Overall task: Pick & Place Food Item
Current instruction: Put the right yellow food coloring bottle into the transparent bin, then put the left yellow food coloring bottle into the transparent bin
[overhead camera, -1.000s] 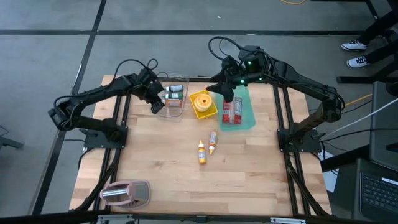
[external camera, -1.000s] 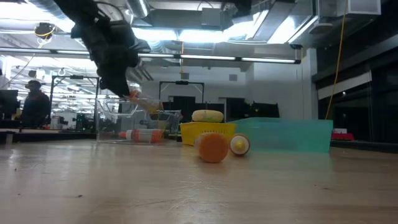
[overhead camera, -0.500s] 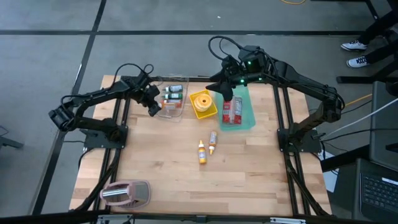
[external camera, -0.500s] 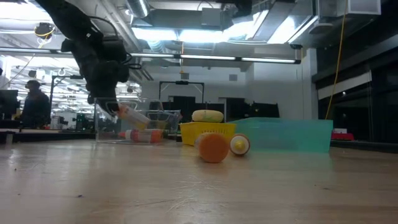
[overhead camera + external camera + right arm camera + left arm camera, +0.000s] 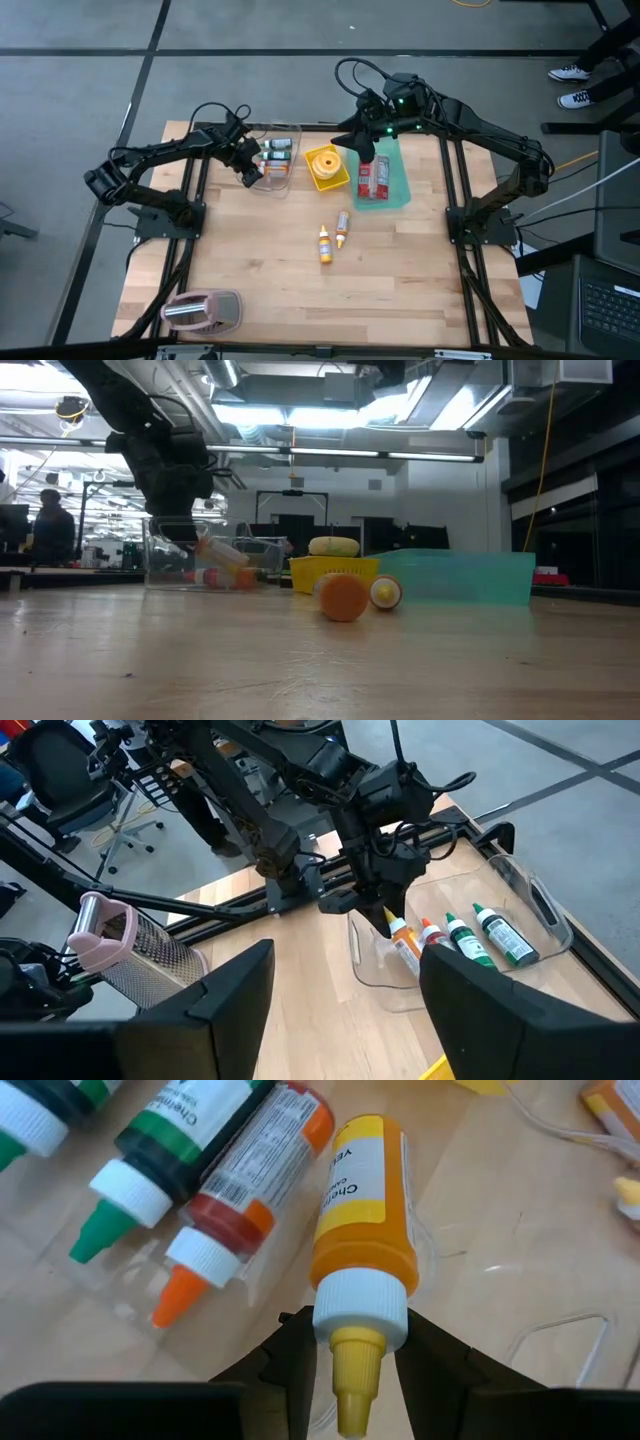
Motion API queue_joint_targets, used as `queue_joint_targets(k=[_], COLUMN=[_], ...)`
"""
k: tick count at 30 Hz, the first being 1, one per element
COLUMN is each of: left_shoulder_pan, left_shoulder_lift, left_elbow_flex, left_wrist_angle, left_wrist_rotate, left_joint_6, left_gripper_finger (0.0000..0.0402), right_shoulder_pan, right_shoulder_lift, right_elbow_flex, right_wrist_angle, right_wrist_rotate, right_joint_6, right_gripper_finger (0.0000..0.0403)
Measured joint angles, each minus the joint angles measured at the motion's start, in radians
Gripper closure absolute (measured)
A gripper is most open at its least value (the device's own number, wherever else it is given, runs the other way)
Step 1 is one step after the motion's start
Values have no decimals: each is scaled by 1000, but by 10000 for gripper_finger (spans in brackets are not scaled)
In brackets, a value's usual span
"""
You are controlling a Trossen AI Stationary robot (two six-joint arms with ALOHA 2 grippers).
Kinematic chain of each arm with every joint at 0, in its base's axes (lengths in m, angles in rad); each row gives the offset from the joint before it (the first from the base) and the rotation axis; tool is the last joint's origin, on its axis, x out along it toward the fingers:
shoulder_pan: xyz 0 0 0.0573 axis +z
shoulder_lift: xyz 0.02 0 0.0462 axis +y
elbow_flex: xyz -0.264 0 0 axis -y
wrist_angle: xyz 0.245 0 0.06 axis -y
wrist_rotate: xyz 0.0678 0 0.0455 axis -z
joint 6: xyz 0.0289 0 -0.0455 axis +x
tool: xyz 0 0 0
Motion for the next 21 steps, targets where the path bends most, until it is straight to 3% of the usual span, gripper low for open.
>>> queue_joint_targets(k=[7, 15, 21], left_shoulder_pan=[0, 2, -7], left_shoulder_lift=[0, -1, -1], left_elbow_flex=[0, 2, 117], left_wrist_angle=[1, 61, 65], left_wrist_rotate=[-39, -125, -85], left_joint_6=[21, -6, -43], left_gripper_finger=[249, 233, 236], right_shoulder_pan=[0, 0, -2], right_shoulder_lift=[0, 0, 0], right_elbow_flex=[0, 0, 0], right_wrist_angle=[0, 8, 9], right_wrist_rotate=[0, 1, 4], right_joint_6=[1, 12, 12], right_gripper_finger=[156, 156, 156])
